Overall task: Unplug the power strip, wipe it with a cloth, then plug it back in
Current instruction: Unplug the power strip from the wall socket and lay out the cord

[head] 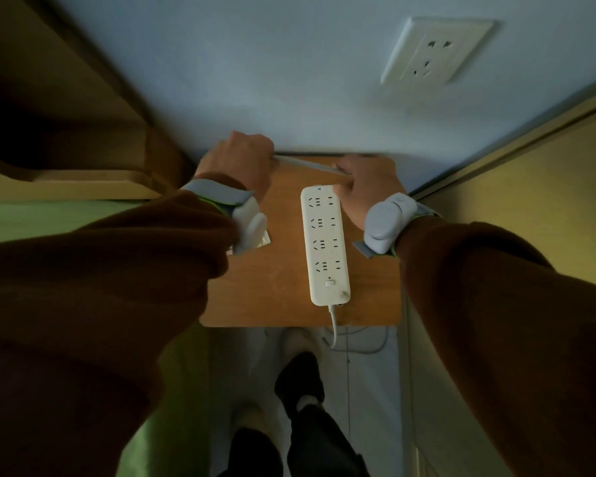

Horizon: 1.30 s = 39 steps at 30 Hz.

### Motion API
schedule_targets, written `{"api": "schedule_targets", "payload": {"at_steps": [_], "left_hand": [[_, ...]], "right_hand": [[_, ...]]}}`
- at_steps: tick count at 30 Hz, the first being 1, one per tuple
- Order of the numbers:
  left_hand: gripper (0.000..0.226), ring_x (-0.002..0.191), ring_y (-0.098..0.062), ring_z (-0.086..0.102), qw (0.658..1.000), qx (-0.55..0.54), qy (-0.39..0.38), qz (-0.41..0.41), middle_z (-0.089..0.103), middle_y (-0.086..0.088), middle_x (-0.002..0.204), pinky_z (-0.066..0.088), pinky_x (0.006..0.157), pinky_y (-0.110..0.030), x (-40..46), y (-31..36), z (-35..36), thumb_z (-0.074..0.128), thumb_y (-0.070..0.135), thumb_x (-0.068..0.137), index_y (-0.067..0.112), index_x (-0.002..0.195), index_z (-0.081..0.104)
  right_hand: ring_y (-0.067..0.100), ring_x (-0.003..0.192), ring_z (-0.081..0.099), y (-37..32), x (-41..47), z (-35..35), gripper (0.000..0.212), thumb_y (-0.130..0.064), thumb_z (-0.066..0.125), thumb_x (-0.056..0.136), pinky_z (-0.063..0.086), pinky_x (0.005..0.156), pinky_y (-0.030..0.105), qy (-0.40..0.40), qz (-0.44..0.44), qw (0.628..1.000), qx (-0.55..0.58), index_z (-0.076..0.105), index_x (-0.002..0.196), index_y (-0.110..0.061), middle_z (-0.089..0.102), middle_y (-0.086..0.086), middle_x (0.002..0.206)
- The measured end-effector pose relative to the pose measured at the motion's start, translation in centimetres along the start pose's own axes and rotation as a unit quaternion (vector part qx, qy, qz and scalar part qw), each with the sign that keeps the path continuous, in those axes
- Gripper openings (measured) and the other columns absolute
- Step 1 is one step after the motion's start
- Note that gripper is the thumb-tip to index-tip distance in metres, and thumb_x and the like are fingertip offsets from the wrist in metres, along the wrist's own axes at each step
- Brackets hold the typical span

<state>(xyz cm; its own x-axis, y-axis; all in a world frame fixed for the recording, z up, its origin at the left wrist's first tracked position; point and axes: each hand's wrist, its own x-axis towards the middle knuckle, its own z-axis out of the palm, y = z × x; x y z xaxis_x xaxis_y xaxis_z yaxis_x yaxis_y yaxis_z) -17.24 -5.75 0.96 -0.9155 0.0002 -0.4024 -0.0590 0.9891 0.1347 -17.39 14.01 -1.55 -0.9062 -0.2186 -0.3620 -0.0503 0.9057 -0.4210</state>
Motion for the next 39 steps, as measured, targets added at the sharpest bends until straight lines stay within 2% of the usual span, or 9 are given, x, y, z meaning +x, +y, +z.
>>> {"api": "schedule_targets", "payload": {"at_steps": [6,9,13,18,22,27,31,35,39], "left_hand": [[0.025,0.108,-0.042,0.061,0.999,-0.008,-0.032,-0.031,0.065,-0.02,0.118,0.049,0.088,-0.045,0.5,-1.4,1.9,0.049,0.026,0.1,0.009,0.113,0.062],[0.03,0.114,-0.04,0.059,0.996,-0.038,-0.046,-0.065,0.062,-0.02,0.125,0.048,0.091,-0.046,0.3,-1.3,3.4,0.053,0.026,0.099,0.008,0.123,0.057],[0.04,0.12,-0.035,0.058,0.991,-0.071,-0.086,-0.072,0.061,-0.016,0.131,0.047,0.097,-0.043,-0.2,-0.9,4.9,0.058,0.031,0.097,0.011,0.131,0.053],[0.043,0.122,-0.031,0.056,0.992,-0.061,-0.094,-0.06,0.056,-0.013,0.136,0.041,0.089,-0.036,-0.7,0.5,6.3,0.058,0.027,0.099,0.01,0.138,0.048],[0.047,0.108,-0.029,0.058,0.993,-0.065,-0.086,-0.052,0.06,-0.013,0.129,0.037,0.08,-0.036,-0.6,0.5,7.0,0.061,0.029,0.098,0.011,0.138,0.044],[0.047,0.117,-0.032,0.057,0.99,-0.091,-0.094,-0.058,0.058,-0.015,0.132,0.041,0.087,-0.036,-0.6,0.5,7.5,0.061,0.028,0.097,0.009,0.137,0.045],[0.034,0.102,-0.026,0.058,0.985,-0.073,-0.144,-0.055,0.062,-0.012,0.123,0.038,0.079,-0.031,-1.1,1.3,8.5,0.057,0.029,0.099,0.008,0.126,0.056],[0.032,0.095,-0.022,0.056,0.973,-0.105,-0.184,-0.088,0.063,-0.01,0.119,0.045,0.08,-0.033,-2.6,2.6,10.8,0.055,0.034,0.099,0.011,0.122,0.059],[0.035,0.127,-0.031,0.055,0.964,-0.123,-0.199,-0.126,0.057,-0.015,0.139,0.043,0.104,-0.036,-5.8,4.7,13.7,0.042,0.023,0.106,0.007,0.134,0.056]], "right_hand": [[0.03,0.124,0.056,0.8,0.0,1.9,0.042,-0.02,0.044,0.102,0.042,0.102,0.034,-0.043,0.042,0.998,0.017,0.048,0.142,-0.013,0.056,0.01,0.141],[0.032,0.122,0.056,1.2,-0.2,2.8,0.038,-0.017,0.042,0.102,0.041,0.1,0.035,-0.065,0.032,0.997,-0.012,0.05,0.138,-0.009,0.059,0.013,0.135],[0.025,0.132,0.048,1.6,-0.7,4.0,0.039,-0.014,0.037,0.106,0.033,0.096,0.022,-0.116,0.02,0.993,-0.026,0.042,0.144,-0.009,0.05,0.009,0.145],[0.028,0.125,0.055,1.5,-1.2,4.2,0.044,-0.02,0.043,0.104,0.041,0.099,0.033,-0.108,0.007,0.994,-0.029,0.038,0.147,-0.017,0.053,0.008,0.144],[0.026,0.127,0.055,2.0,-1.0,4.1,0.05,-0.02,0.043,0.104,0.043,0.098,0.033,-0.126,0.011,0.992,-0.021,0.03,0.152,-0.019,0.051,0.006,0.148],[0.025,0.117,0.061,3.6,-1.7,4.3,0.044,-0.018,0.046,0.101,0.045,0.086,0.029,-0.109,0.039,0.993,0.037,0.043,0.145,-0.018,0.057,0.004,0.14],[0.025,0.117,0.059,4.5,-3.1,5.5,0.037,-0.027,0.055,0.099,0.044,0.095,0.032,-0.108,0.085,0.99,0.03,0.054,0.132,-0.011,0.061,0.007,0.13],[0.019,0.101,0.06,3.3,-5.4,7.9,0.055,-0.041,0.073,0.087,0.044,0.071,0.02,-0.117,0.173,0.961,0.183,0.046,0.126,-0.012,0.057,-0.002,0.112],[0.027,0.108,0.053,1.4,-5.2,11.0,0.088,-0.044,0.086,0.071,0.045,0.095,0.04,-0.058,0.188,0.964,0.177,0.036,0.132,-0.003,0.049,0.009,0.122]]}}
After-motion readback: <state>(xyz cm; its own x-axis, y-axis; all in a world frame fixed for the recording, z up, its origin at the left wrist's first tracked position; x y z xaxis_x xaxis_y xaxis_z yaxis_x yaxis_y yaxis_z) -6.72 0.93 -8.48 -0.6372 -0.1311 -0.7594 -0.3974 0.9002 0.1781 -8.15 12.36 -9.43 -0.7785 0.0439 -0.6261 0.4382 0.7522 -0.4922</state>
